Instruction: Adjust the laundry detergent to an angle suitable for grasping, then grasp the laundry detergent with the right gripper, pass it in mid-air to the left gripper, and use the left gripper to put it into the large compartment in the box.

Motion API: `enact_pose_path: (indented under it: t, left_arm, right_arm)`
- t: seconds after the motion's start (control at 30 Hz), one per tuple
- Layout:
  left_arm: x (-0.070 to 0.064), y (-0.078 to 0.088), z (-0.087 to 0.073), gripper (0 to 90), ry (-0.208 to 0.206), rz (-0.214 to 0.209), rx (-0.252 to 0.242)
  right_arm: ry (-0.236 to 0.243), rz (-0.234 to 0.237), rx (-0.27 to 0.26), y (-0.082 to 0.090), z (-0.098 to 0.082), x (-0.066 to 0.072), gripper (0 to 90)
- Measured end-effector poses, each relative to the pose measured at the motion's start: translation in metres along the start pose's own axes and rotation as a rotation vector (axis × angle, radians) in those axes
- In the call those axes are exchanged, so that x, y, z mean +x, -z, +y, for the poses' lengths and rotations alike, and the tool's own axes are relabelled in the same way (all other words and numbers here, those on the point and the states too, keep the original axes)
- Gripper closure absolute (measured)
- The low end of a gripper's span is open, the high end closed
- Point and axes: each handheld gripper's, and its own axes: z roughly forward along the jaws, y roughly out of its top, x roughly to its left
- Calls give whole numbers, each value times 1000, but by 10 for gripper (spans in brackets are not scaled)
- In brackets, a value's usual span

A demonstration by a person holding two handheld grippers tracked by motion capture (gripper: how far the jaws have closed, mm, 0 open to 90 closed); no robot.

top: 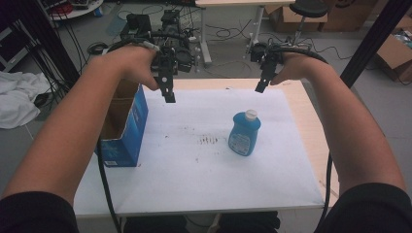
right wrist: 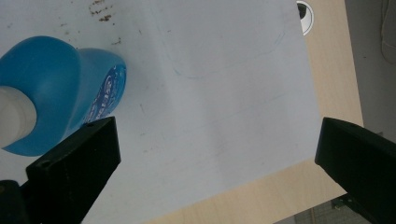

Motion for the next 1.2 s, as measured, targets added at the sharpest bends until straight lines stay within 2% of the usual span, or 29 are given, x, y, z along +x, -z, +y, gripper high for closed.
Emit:
enact_pose_path:
  t: [0.17, 0.37, 0.5, 0.77, 0.97, 1.03, 1.2]
  left_arm:
    - [-1, 2, 0, 3, -5, 6, -5]
    - [-2, 2, 4, 3, -18, 8, -6]
    - [-4, 1, 3, 3, -11, 10, 5]
    - [-6, 6, 5, 3, -17, 14, -3]
    - [-5, 3, 8, 3, -28, 10, 8]
    - [-5, 3, 9, 3, -26, 9, -2]
    - [-8, 4, 10, 3, -37, 13, -10]
  right_arm:
    - [9, -1, 7, -1, -1, 0, 0]
    - [13, -12, -3, 5, 1, 1, 0]
    - [16, -13, 0, 6, 2, 0, 0]
    - [0, -13, -10, 7, -2, -2, 0]
    - [-12, -13, 14, 3, -3, -5, 0]
    - [-22, -14, 17, 1, -4, -6, 0]
    - [-37, 1, -49, 1, -11, -8, 0]
